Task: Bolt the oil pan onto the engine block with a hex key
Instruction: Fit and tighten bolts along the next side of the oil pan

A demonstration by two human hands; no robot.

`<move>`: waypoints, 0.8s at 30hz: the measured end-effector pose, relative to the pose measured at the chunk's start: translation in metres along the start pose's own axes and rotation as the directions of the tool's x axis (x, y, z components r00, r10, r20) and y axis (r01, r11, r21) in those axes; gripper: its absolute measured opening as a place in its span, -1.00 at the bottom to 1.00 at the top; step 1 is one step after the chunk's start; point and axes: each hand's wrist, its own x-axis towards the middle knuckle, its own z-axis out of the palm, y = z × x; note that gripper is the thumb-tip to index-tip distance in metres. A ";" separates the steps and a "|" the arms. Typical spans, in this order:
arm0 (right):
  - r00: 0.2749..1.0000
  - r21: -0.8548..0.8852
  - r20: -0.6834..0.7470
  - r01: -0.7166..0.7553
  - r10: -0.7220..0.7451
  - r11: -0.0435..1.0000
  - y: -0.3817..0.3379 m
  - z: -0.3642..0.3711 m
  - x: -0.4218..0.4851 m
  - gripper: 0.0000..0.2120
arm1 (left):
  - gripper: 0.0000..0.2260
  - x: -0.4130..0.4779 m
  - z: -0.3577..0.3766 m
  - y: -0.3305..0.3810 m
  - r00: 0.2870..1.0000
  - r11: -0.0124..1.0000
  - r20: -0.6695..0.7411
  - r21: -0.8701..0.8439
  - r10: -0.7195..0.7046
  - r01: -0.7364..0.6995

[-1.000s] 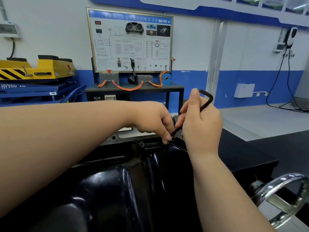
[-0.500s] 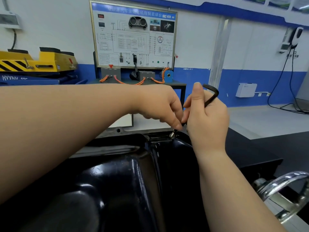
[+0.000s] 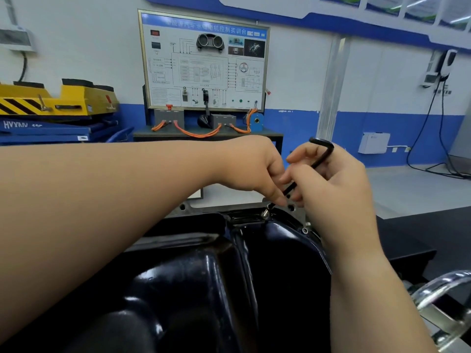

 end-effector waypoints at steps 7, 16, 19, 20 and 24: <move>0.990 -0.021 0.126 0.070 -0.067 0.997 0.000 -0.014 -0.003 -0.71 | -0.76 0.003 0.000 -0.001 1.000 1.000 0.007 0.001 0.015 -0.015; 0.984 0.056 0.142 0.103 -0.110 0.993 -0.001 -0.010 -0.003 -0.75 | -0.72 0.002 -0.003 0.000 0.999 0.996 0.028 0.083 0.022 -0.024; 0.986 0.108 0.133 0.083 -0.097 0.991 0.000 -0.009 -0.003 -0.77 | -0.70 0.001 -0.004 0.000 1.000 0.996 0.026 0.083 0.012 -0.014; 0.987 0.128 0.127 0.077 -0.093 0.989 0.000 -0.009 -0.003 -0.78 | -0.70 0.001 -0.004 0.001 1.000 0.997 0.024 0.077 0.009 -0.011; 0.989 0.159 0.115 0.069 -0.087 0.985 0.003 -0.008 -0.001 -0.82 | -0.71 0.000 -0.003 0.002 0.999 0.998 0.031 0.065 0.006 -0.008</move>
